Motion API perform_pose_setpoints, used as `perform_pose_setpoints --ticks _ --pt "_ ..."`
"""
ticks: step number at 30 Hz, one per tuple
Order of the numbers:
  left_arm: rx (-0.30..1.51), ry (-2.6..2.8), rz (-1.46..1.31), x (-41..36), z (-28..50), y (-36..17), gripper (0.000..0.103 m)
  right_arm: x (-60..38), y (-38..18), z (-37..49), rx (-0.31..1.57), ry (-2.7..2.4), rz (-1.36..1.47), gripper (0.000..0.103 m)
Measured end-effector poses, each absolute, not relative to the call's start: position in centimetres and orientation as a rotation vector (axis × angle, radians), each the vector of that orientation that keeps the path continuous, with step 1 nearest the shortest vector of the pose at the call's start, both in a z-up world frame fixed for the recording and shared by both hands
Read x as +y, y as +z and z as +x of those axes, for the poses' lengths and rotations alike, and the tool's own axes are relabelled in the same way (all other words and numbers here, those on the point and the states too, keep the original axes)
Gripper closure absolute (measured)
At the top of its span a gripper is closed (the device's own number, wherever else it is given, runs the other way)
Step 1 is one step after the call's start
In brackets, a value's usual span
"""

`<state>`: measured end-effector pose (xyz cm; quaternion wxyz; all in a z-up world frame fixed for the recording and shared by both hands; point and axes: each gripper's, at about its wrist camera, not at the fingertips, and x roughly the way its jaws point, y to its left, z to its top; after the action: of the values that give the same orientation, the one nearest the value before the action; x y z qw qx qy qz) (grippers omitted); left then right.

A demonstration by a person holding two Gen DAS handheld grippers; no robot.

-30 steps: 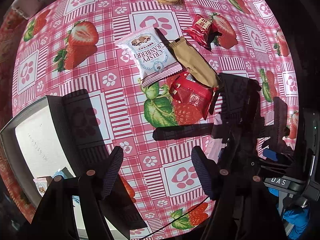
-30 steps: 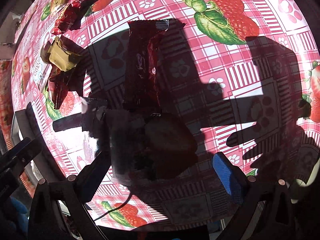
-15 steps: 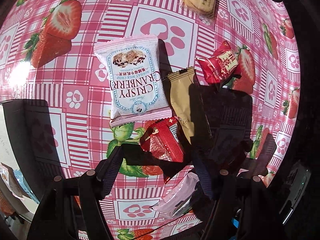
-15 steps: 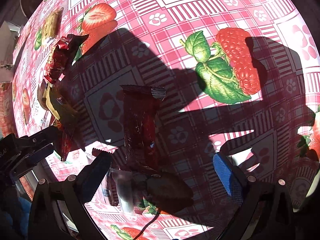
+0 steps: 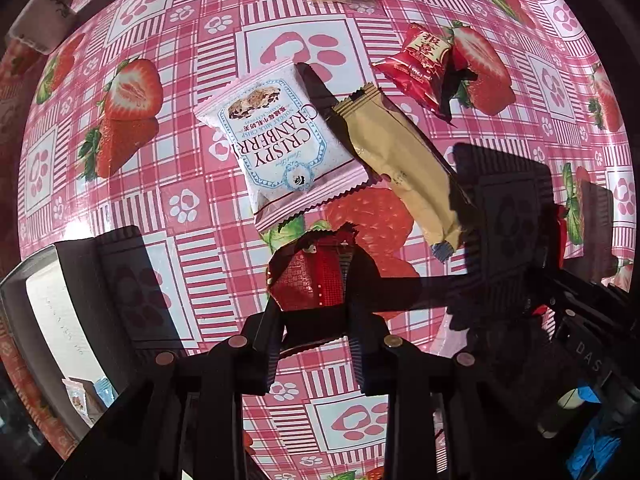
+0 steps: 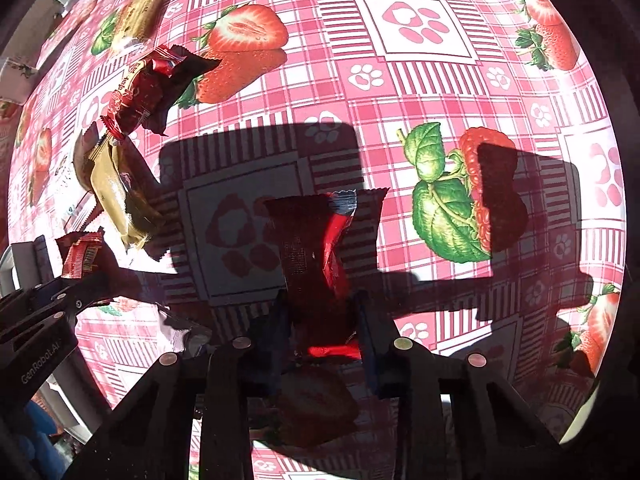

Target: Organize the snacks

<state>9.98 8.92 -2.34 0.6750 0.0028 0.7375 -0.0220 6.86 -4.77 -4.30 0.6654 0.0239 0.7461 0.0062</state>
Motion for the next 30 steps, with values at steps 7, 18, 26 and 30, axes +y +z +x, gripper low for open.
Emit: perform_pose_setpoints --ticks 7,18,26,30 --pt "1.693 -0.112 0.089 9.6 2.7 -2.7 0.07 -5.7 -4.1 1.4 1.709 0.074 0.042 0.072" --pt "1.674 -0.139 0.108 12.3 0.8 -3.0 0.032 -9.2 -4.1 -5.6 1.759 -0.011 0.146 0.012" --pt "1.695 -0.145 0.177 14.4 1.6 -4.8 0.024 -7.5 -5.3 -3.1 1.768 -0.038 0.093 0.012" --pt "1.685 -0.162 0.203 12.8 -0.7 -5.3 0.019 -5.1 -6.3 -2.7 1.769 -0.046 0.064 0.001"
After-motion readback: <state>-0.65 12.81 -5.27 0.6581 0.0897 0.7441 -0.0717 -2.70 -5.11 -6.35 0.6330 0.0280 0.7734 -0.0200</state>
